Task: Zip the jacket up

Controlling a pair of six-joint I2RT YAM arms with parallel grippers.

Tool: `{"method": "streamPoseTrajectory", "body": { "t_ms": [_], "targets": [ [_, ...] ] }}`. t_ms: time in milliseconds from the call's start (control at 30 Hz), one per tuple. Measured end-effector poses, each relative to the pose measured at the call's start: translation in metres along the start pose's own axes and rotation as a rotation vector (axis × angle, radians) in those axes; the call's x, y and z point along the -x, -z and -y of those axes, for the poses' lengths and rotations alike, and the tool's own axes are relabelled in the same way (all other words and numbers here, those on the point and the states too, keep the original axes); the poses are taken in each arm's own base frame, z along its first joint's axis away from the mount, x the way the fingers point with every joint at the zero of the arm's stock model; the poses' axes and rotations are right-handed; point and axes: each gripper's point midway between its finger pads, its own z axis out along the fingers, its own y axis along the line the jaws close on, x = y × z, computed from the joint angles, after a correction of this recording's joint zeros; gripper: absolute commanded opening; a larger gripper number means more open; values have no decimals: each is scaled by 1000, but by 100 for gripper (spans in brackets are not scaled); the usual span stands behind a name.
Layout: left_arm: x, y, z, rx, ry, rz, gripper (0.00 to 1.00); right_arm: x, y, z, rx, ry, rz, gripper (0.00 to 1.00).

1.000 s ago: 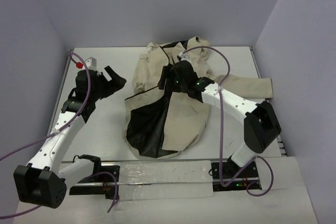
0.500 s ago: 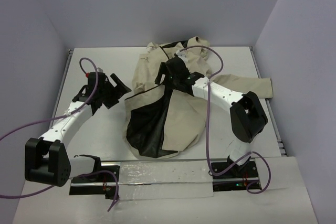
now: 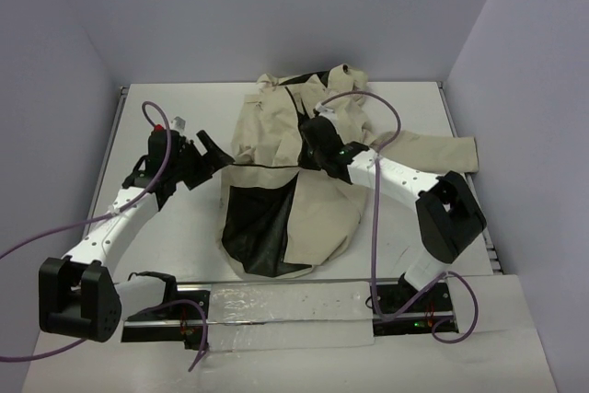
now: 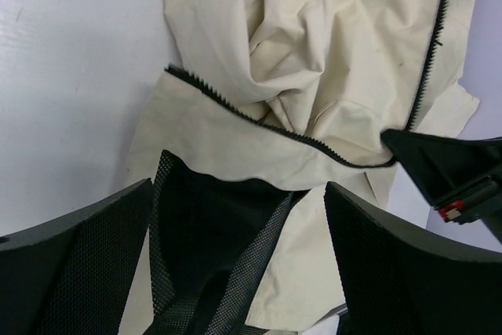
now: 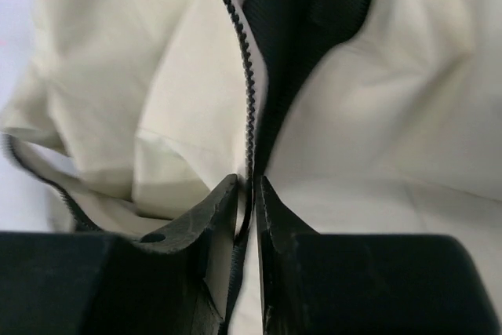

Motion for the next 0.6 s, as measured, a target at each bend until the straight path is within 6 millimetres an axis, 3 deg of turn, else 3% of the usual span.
{"method": "streamPoseTrajectory", "body": {
  "t_ms": [133,267,333,400,467,533,600],
  "targets": [
    [3,4,12,-43,-37,-14,97,-6,5,34,-64,25,9,26],
    [4,7,19,-72,-58,-22,98,-5,5,88,-136,-37,9,30],
    [2,8,18,-70,-61,-27,99,-7,3,117,-180,-81,-2,42],
    [1,8,16,-59,-60,-32,99,-9,3,135,-210,-106,-15,46],
    [0,8,14,-50,-58,-35,99,-9,6,135,-206,-106,-16,55],
    [0,7,14,-49,-58,-38,98,-6,11,122,-171,-85,-8,72],
    [-2,5,13,-47,-55,-45,97,-1,19,105,-131,-60,10,78]
  ]
}}
